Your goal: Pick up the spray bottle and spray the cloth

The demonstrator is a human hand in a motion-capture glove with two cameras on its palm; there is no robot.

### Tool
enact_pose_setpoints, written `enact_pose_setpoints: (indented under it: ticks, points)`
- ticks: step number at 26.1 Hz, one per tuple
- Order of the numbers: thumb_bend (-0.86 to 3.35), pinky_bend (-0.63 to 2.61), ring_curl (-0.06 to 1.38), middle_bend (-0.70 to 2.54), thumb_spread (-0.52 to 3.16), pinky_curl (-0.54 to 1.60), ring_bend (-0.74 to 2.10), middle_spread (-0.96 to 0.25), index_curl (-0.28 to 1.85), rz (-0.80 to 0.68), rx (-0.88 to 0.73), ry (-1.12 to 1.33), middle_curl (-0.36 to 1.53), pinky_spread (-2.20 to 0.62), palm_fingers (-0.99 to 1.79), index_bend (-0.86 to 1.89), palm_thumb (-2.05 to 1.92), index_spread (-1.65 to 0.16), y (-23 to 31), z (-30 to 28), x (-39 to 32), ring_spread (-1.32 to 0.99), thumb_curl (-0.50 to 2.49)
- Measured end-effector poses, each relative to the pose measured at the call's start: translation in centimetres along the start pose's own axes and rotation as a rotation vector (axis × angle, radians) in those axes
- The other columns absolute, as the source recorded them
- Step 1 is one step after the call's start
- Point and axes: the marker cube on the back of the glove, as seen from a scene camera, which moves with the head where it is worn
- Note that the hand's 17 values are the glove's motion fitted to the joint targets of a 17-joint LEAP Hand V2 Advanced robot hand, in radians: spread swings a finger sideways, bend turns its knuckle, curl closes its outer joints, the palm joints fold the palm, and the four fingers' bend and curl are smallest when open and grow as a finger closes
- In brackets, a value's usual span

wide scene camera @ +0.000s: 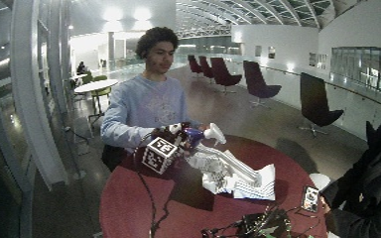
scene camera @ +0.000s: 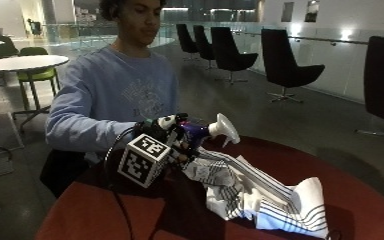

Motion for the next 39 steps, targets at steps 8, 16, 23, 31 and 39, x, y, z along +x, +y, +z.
enact_pose_setpoints:
  ticks: [8, 16, 23, 31, 39]
  points:
    - [-0.03, 0.78, 0.41, 0.49, 1.03, 0.38, 0.84, 0.01, 0.0, -0.01, -0.005, 0.004, 0.44, 0.24, 0.52, 0.02, 0.64, -0.33, 0.0, 0.4, -0.2, 0.07, 0.44]
    - [-0.02, 0.77, 0.41, 0.5, 1.03, 0.37, 0.84, 0.01, 0.01, -0.281, -0.011, -0.028, 0.44, 0.25, 0.52, 0.02, 0.64, -0.33, -0.9, 3.3, -2.6, 0.07, 0.44]
    - [-0.02, 0.7, 0.41, 0.51, 1.0, 0.36, 0.83, 0.0, 0.02, -0.661, -0.099, 0.019, 0.44, 0.26, 0.47, 0.05, 0.67, -0.33, -5.2, 11.5, -7.7, 0.07, 0.45]
    - [-0.02, 0.56, 0.4, 0.53, 0.98, 0.32, 0.82, -0.02, 0.04, -0.844, -0.173, 0.243, 0.45, 0.26, 0.41, 0.06, 0.7, -0.34, -14.2, 22.6, -7.8, 0.06, 0.45]
    - [-0.02, 0.51, 0.38, 0.53, 0.96, 0.31, 0.76, -0.03, 0.06, -0.833, -0.156, 0.339, 0.44, 0.24, 0.35, 0.08, 0.73, -0.34, -17.2, 25.3, -6.4, 0.06, 0.45]
